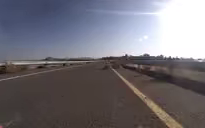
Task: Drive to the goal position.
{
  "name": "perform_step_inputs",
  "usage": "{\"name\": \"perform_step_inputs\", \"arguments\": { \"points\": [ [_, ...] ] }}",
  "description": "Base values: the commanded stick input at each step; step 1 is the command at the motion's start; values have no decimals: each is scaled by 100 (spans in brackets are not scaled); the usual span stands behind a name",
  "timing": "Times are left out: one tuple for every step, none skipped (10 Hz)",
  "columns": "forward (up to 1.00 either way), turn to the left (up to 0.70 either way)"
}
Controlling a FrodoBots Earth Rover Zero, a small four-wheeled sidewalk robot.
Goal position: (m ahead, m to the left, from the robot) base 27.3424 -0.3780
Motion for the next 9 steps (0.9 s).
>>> {"name": "perform_step_inputs", "arguments": {
  "points": [
    [70, 0],
    [70, 0],
    [70, 0],
    [70, 0],
    [70, 0],
    [70, 0],
    [70, 0],
    [70, 0],
    [70, 0]
  ]
}}
